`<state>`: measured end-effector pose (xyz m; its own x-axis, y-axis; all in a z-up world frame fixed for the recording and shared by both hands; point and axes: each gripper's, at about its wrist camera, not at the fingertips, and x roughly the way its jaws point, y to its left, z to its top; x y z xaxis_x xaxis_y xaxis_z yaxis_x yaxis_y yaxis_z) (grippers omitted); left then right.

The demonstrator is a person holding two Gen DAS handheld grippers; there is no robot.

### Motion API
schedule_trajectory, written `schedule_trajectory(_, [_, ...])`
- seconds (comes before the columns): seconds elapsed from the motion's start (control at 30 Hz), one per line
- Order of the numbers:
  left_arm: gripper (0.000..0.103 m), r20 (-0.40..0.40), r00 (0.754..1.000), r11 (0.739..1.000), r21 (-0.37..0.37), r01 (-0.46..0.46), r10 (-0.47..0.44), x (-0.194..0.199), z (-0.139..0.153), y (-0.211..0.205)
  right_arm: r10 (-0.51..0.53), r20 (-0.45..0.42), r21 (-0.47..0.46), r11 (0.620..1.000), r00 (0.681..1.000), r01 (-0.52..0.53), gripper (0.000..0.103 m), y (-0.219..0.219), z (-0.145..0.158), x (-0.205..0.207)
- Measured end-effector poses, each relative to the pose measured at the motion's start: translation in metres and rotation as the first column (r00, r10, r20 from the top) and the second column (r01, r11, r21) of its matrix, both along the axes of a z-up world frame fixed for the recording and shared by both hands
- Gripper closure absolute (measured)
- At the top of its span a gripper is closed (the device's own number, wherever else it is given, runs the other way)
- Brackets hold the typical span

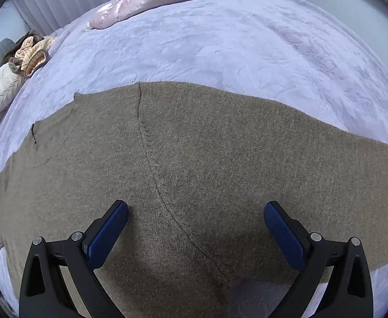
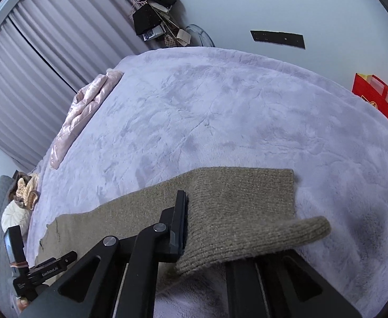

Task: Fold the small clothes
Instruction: 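Close the right gripper on the sleeve cuff and lift it, then carry the held cuff with the right gripper across the sweater body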

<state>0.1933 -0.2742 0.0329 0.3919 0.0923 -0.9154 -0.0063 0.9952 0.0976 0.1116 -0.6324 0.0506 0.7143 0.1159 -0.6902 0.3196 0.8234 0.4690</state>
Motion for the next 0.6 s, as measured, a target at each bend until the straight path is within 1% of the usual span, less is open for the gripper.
schedule_trajectory(0.03, [0.0,-0.001,1.0,1.0,-0.008,0.001,-0.001,-0.002,0.0,0.001,0.001,-0.016,-0.037,0.999,1.0,-0.001,0.093,0.003,0.0,0.002])
schedule_trajectory(0.13, [0.0,-0.007,1.0,0.999,-0.036,0.01,-0.01,-0.008,0.0,0.004,0.001,-0.043,-0.089,0.996,0.999,-0.004,0.094,0.01,0.001,0.005])
schedule_trajectory(0.2, [0.0,-0.033,0.999,0.998,-0.042,0.036,-0.038,-0.009,-0.005,0.002,-0.001,-0.025,-0.136,0.991,1.0,-0.002,0.096,0.016,0.013,0.001])
schedule_trajectory(0.3, [0.0,-0.053,0.997,0.998,-0.02,0.056,-0.057,-0.007,-0.011,-0.001,0.004,0.004,-0.201,0.98,1.0,-0.003,0.097,0.029,0.034,-0.003])
schedule_trajectory(0.37, [0.0,-0.047,0.997,0.998,-0.033,0.055,-0.056,-0.01,-0.006,0.0,0.022,0.009,-0.234,0.972,1.0,-0.019,0.097,0.04,0.048,-0.002])
schedule_trajectory(0.47, [0.0,-0.03,0.998,0.994,-0.093,0.052,-0.055,-0.019,0.004,0.011,0.053,0.026,-0.29,0.956,0.998,-0.043,0.098,0.056,0.072,-0.003])
schedule_trajectory(0.53, [0.0,0.003,0.999,0.993,-0.112,0.044,-0.044,-0.03,0.011,0.028,0.067,0.038,-0.309,0.95,0.997,-0.052,0.098,0.066,0.087,-0.005])
schedule_trajectory(0.6, [0.0,0.019,1.0,0.992,-0.122,0.011,-0.009,-0.041,0.012,0.05,0.076,0.045,-0.32,0.945,0.996,-0.058,0.098,0.075,0.099,-0.006])
